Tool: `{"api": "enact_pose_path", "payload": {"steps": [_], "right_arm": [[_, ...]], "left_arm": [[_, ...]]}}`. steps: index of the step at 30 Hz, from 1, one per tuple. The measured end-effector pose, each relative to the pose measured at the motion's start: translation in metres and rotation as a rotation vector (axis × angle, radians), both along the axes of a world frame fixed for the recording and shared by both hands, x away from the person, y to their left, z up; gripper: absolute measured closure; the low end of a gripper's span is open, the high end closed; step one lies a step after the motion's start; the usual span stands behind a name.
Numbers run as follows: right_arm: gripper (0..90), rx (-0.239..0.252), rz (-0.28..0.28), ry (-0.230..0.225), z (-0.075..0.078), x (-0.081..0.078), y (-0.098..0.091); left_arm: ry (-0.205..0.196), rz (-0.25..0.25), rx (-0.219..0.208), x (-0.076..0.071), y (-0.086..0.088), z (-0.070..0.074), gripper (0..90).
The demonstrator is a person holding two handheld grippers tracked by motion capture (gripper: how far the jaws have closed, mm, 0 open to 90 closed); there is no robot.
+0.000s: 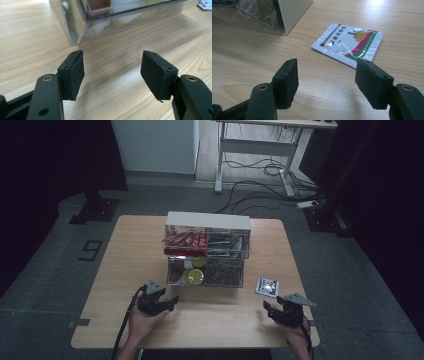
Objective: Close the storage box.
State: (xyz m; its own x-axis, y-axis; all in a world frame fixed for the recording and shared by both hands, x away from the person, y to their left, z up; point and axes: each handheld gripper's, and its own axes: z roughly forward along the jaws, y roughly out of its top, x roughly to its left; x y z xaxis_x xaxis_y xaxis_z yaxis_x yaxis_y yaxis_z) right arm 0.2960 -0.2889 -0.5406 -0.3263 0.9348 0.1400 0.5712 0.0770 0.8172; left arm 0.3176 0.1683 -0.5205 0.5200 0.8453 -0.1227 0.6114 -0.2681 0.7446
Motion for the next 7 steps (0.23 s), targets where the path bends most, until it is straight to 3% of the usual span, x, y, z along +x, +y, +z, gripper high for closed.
{"api": "enact_pose_path", "payload": {"steps": [7], "right_arm": [[33.9, -0.005, 0.006, 0.0, -0.001, 0.0, 0.0009]], "left_arm": [[0.003, -0.002, 0.006, -0.002, -0.0005, -0.0032, 35.3]]}}
